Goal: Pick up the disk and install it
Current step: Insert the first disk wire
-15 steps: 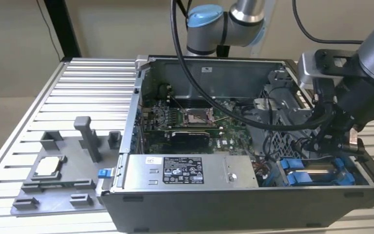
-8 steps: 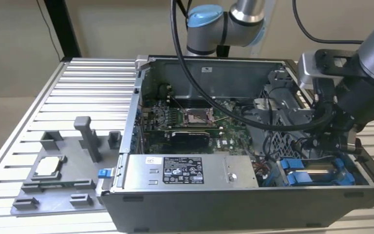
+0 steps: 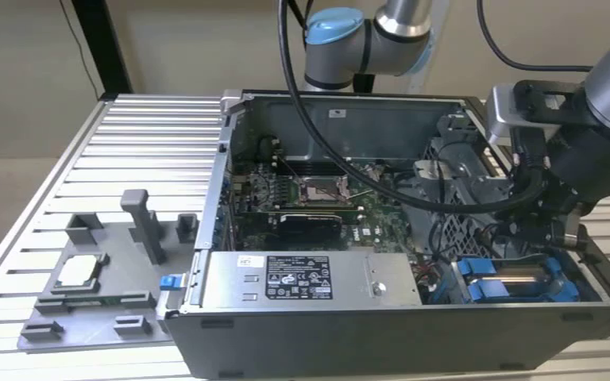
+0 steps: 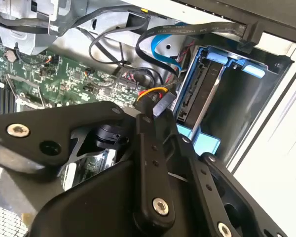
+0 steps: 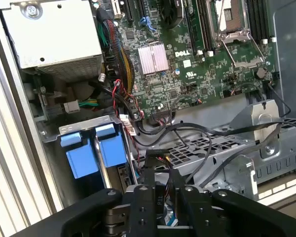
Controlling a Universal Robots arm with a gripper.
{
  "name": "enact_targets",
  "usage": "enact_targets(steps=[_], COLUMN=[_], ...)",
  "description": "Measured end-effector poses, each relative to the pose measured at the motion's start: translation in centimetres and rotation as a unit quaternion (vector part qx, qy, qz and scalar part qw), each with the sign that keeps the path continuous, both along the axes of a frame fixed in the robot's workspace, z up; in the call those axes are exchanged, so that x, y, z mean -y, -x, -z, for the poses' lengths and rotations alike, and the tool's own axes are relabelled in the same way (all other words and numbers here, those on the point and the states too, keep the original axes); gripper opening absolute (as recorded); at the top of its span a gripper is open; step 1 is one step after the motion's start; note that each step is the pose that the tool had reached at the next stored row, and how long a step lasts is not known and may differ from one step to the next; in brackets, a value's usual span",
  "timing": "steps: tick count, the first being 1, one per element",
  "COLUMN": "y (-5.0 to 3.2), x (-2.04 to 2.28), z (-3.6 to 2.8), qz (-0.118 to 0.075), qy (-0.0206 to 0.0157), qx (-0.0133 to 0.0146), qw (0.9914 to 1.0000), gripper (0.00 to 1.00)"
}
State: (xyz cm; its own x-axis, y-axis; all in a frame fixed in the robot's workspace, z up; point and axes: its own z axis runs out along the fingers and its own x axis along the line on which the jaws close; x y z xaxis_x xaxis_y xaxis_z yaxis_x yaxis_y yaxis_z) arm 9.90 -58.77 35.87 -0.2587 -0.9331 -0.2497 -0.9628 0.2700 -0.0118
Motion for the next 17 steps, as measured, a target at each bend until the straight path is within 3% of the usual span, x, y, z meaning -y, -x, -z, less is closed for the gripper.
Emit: enact_targets(steps=[4,7,11,12,15,16,17], y=[0.00,0.00,-0.03,-0.10,-0.33,-0.41,-0.49], x=[0.00,0.01,0.01,0.01,0.01,0.01,0.01], z=[-0.02,-0.01,-0.01,-0.01,-0.02,-0.02,-0.01], qz=[0.000,-0.001,-0.001,-0.001,-0.001,-0.001,-0.002], qy=[0.0000,0.0034,0.0038,0.0049,0.0148,0.0192,0.0237], qx=[-0.0005,-0.0040,-0.0051,-0.0103,-0.0372,-0.0441,-0.0477], qw=[1.00000,0.99999,0.99998,0.99993,0.99920,0.99884,0.99858], gripper=[0.00,0.00,0.00,0.00,0.00,0.00,0.00])
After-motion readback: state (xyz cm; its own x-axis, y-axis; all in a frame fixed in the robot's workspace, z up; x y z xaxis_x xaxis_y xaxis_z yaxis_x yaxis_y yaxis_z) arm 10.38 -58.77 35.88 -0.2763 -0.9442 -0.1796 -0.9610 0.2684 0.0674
